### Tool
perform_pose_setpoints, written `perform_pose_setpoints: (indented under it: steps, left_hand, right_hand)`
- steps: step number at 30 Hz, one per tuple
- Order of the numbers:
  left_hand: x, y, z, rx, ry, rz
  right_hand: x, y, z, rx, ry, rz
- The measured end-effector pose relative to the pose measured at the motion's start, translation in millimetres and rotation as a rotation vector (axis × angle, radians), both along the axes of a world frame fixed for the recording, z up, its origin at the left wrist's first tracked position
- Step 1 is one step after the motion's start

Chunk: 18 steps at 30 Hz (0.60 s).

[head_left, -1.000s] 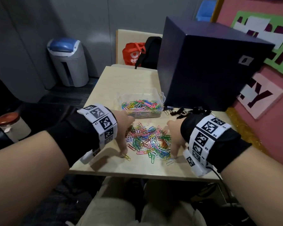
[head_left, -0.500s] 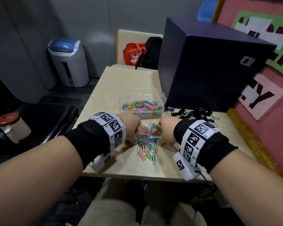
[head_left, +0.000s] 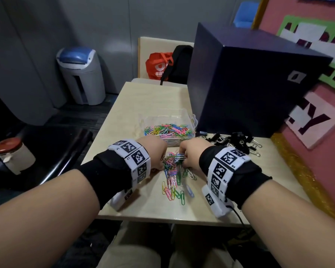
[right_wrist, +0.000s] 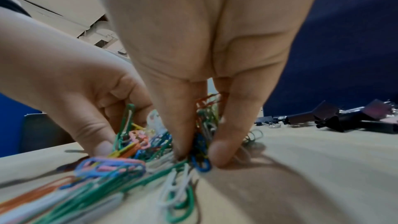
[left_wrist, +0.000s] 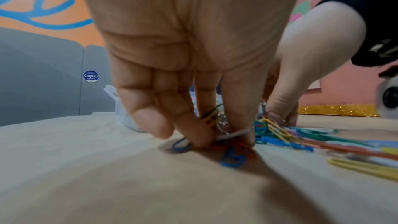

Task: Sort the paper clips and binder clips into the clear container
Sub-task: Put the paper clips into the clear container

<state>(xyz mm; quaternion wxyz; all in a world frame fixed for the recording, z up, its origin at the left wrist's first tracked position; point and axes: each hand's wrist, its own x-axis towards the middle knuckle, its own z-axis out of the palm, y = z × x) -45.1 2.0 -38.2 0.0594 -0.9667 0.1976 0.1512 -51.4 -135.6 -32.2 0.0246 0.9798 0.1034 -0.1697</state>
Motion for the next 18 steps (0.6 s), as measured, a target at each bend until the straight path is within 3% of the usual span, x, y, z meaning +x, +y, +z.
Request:
perform_pose_setpoints:
  steps: [7,11,15,18]
  left_hand:
    - [8.6,6.7,4.6,-0.079,-0.003,0.008]
    - [18.2,10.0,16.6,-0.156,-0.041,0.026]
    - [30.6,13.9,29.9,-0.262,-0.138,0.058]
    - [39.3,16.5,35.9,-0.344,-0.215,0.112]
  right_hand:
    - [12.0,-10.4,17.3,0.055,-0.088,-0.052]
    - [22.9,-15.3,27.9,0.27,-0.141,-0.114]
    - [36.6,-9.4,21.7,0.505,-0.314,-0.192]
    - [44.7,0.4,13.5,0.569,-0.383,-0.199]
